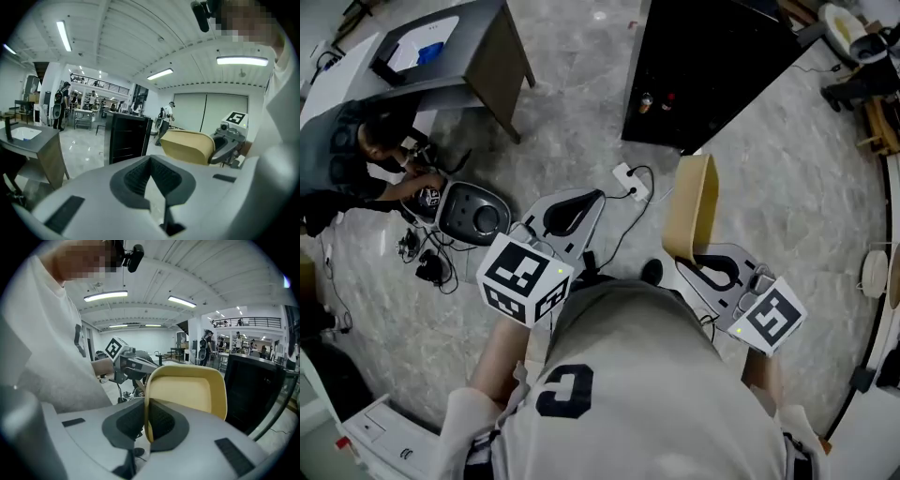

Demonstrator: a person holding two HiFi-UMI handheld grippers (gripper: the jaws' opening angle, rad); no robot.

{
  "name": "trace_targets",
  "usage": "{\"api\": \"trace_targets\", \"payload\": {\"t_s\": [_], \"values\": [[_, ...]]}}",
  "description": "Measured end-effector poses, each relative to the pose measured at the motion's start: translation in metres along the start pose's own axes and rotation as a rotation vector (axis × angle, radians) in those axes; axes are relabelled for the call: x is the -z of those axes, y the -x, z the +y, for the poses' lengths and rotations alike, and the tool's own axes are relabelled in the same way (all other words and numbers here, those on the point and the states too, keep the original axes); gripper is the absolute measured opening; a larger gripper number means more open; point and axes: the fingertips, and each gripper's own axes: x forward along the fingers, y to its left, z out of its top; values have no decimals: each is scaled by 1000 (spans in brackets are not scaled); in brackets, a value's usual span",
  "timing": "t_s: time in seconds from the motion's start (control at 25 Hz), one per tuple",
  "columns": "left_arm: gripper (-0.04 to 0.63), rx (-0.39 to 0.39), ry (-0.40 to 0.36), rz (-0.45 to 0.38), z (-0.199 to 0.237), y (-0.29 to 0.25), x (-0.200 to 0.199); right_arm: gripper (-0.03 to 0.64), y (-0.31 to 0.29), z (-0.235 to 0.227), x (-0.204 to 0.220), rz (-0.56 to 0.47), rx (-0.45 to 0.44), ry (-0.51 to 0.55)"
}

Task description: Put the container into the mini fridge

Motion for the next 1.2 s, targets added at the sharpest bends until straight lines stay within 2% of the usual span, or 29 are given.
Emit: {"api": "trace_targets", "payload": {"t_s": [0.24,0.44,0.64,0.84,1.0,1.2], "values": [[55,-44,-47,16,-50,-49,-10,32,46,-32,21,-28,-59,55],[55,-89,-49,-10,-74,-76,-26,32,73,-59,27,-49,-103,70],[55,-155,-17,5,-82,-90,-23,32,86,-75,39,-11,-148,140],[55,-245,-32,56,-89,-103,-15,32,98,-90,54,-12,-210,177],[55,-262,-27,80,-97,-110,-14,32,103,-99,61,-4,-227,197],[55,-262,-39,96,-86,-118,-20,32,96,-108,62,8,-242,219]]}}
